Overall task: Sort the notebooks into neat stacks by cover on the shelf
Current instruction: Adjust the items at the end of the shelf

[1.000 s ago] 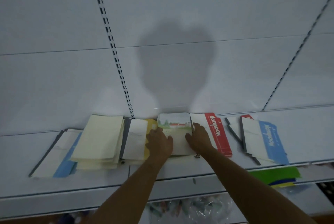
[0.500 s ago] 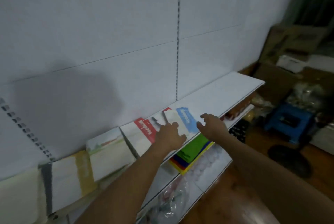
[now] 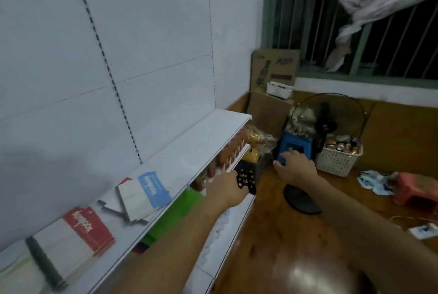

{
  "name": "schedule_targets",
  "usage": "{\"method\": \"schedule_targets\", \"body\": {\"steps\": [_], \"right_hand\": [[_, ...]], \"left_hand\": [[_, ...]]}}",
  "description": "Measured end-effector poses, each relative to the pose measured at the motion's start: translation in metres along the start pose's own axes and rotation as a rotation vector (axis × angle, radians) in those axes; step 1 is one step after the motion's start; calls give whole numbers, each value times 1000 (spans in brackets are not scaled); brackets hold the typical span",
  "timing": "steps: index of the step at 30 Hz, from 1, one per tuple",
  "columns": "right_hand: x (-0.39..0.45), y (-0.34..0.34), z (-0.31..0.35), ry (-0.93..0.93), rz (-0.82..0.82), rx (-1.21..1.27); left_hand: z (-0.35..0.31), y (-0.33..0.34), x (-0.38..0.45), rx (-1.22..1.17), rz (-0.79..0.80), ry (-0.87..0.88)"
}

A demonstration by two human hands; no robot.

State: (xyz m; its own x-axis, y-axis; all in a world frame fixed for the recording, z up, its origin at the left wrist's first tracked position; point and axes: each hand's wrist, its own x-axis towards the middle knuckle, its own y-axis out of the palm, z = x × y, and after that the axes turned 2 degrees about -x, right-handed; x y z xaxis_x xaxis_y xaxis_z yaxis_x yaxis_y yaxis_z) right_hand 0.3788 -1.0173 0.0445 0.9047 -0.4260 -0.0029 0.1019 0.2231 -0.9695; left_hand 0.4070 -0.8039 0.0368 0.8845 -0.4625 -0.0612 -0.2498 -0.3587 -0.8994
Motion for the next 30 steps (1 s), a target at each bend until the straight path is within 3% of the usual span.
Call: {"method": "schedule_targets", "body": {"steps": [6,11,22,30], "right_hand": [[46,8,-47,-9,70,26],[78,38,-34,-101,149,26],[129,89,133,-496,240,78],[132,141,258,-656,343,80]], "left_hand": [[-25,32,39,-21,14,-118],[-1,37,46,-74,-33,-260],[115,-9,44,-79,-219,-587],[213,-30,25,-212,-298,-824]]}}
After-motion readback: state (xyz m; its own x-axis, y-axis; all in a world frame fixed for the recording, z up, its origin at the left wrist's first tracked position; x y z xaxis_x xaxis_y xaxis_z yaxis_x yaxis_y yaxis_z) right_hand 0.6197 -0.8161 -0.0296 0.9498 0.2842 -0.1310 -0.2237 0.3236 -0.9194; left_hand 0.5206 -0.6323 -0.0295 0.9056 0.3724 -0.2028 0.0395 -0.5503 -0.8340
